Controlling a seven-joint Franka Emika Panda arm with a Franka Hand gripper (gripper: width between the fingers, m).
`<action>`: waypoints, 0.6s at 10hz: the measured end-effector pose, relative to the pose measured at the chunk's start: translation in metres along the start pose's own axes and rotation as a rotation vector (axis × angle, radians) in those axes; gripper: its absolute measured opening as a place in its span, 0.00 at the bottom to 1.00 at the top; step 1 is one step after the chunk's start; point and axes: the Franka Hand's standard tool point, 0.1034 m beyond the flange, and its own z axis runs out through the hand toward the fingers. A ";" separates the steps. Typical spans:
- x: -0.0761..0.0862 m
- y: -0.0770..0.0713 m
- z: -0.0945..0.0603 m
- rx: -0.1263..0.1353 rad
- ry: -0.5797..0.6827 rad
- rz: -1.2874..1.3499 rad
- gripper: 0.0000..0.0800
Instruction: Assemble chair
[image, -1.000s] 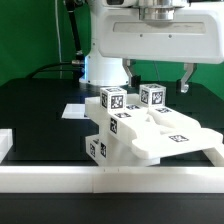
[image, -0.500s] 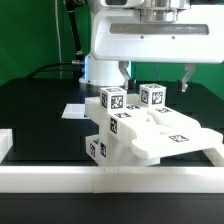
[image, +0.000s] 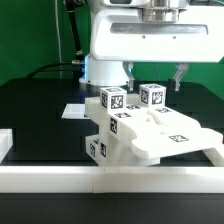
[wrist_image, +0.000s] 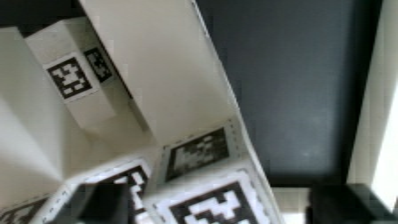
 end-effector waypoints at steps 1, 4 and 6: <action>0.000 0.000 0.000 0.000 0.000 0.031 0.35; 0.000 -0.001 0.000 0.002 0.002 0.224 0.36; 0.001 -0.001 0.000 0.003 0.006 0.421 0.36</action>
Offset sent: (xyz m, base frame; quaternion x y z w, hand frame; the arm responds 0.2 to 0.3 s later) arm 0.0000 0.0000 0.0000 0.0000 0.0000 0.1938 0.9810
